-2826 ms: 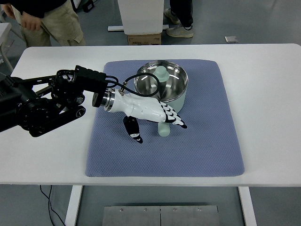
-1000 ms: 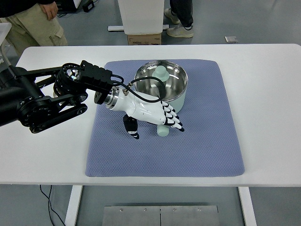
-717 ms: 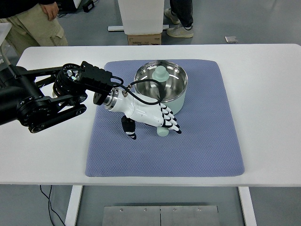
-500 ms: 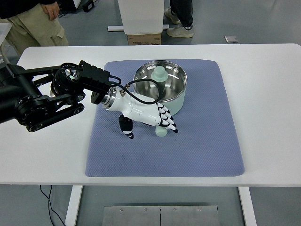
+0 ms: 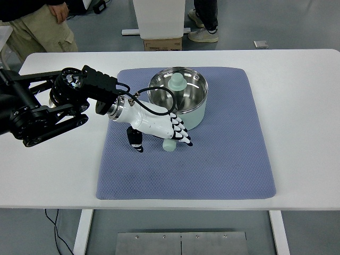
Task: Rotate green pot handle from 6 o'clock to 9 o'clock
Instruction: 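Swing the held handle around the pot toward the left arm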
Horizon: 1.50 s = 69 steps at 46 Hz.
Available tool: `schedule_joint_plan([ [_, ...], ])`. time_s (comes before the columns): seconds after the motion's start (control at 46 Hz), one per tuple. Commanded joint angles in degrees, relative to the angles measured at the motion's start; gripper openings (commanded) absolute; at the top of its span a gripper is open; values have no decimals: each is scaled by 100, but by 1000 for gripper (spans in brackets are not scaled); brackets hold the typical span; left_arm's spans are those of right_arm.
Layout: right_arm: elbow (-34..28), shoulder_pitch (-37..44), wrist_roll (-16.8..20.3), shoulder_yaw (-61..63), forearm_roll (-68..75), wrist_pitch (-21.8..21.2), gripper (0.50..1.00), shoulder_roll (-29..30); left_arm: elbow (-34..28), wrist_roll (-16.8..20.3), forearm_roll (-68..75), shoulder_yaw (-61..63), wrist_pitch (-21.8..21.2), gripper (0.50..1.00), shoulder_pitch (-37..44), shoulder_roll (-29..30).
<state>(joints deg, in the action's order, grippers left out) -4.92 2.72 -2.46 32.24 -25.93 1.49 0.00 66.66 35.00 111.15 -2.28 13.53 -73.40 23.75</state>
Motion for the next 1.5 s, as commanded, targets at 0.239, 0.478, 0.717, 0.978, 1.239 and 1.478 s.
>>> schedule_joint_plan([
  [0.239, 0, 0, 0, 2, 0, 0, 1000, 0, 5, 0, 310, 17, -9, 1000, -25, 51],
  [0.478, 0, 0, 8, 2, 0, 0, 1000, 0, 5, 0, 548, 26, -17, 1000, -78, 51],
  [0.717, 0, 0, 0, 2, 0, 0, 1000, 0, 5, 0, 741, 26, -17, 1000, -113, 51],
  [0.978, 0, 0, 0, 2, 0, 0, 1000, 0, 5, 0, 750, 35, -17, 1000, -148, 25],
  [1.239, 0, 0, 0, 2, 0, 0, 1000, 0, 14, 0, 1049, 123, -17, 1000, -219, -11],
  [1.478, 0, 0, 0, 2, 0, 0, 1000, 0, 14, 0, 1312, 149, -9, 1000, -227, -19],
])
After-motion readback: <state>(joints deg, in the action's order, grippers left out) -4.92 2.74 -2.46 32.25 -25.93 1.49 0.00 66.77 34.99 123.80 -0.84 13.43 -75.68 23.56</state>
